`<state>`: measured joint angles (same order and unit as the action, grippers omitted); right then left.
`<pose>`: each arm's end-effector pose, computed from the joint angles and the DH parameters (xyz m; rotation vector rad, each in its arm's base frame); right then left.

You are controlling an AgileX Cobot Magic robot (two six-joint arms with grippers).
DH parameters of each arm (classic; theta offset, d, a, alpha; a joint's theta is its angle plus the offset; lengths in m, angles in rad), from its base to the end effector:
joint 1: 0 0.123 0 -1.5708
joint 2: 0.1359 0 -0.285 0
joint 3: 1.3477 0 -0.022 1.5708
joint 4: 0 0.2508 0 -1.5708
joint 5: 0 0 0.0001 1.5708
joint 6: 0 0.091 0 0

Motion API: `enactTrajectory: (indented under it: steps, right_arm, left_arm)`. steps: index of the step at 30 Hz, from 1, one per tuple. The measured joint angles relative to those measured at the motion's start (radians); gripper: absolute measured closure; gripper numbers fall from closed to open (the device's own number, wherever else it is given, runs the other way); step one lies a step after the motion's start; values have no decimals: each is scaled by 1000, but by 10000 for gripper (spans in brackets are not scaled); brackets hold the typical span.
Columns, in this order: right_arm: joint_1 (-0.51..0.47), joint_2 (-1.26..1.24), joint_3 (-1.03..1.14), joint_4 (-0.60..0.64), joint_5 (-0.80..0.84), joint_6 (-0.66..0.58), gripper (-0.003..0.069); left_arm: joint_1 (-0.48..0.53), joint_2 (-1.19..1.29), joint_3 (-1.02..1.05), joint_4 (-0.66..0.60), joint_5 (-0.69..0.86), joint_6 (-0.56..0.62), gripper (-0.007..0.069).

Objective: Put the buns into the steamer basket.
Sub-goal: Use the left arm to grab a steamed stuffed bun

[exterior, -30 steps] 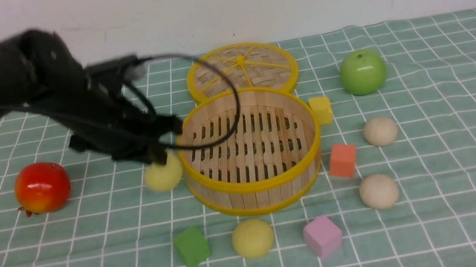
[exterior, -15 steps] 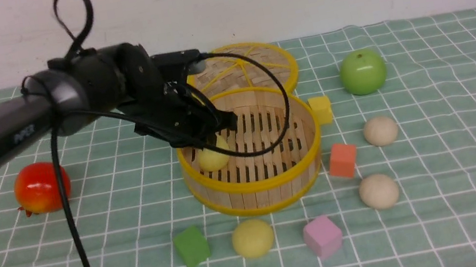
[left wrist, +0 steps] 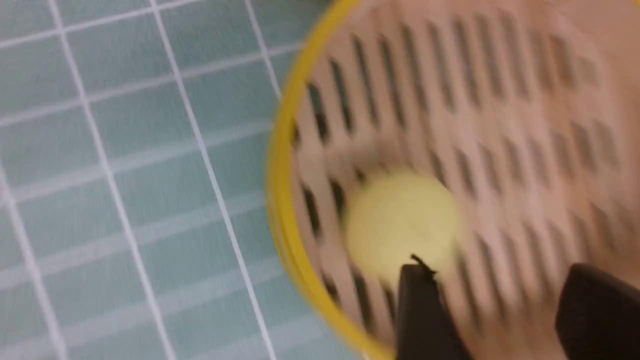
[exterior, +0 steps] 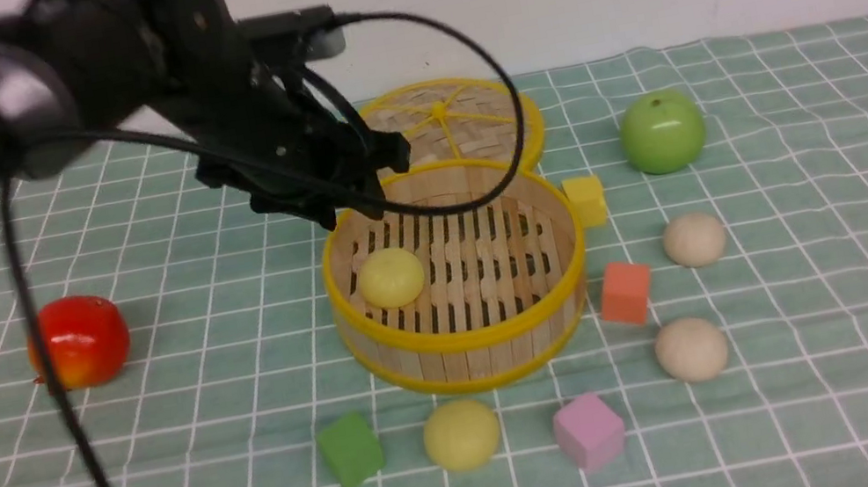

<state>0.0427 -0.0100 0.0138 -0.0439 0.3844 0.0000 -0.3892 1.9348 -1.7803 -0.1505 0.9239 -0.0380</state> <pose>0.0522 0.0007 0.1746 -0.0667 1.8703 -0.0140 0.4012 -0.1763 0.3028 0.3814 2.5564 -0.3494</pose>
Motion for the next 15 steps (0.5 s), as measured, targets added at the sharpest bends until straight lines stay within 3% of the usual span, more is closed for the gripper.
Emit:
enactTrajectory:
  steps: [5,7,11,15]
  right_arm:
    - [0,0,0,0,0,0,419]
    - [0,0,0,0,0,0,419]
    - [0,0,0,0,0,0,419]
    - [0,0,0,0,0,0,419]
  left_arm:
    - [-141,-63,168,-1,144,0,545]
    - [-175,-53,206,-1,133,0,576]
    - [-202,-32,221,0,82,0,573]
    - [-204,4,221,5,41,-1,464]
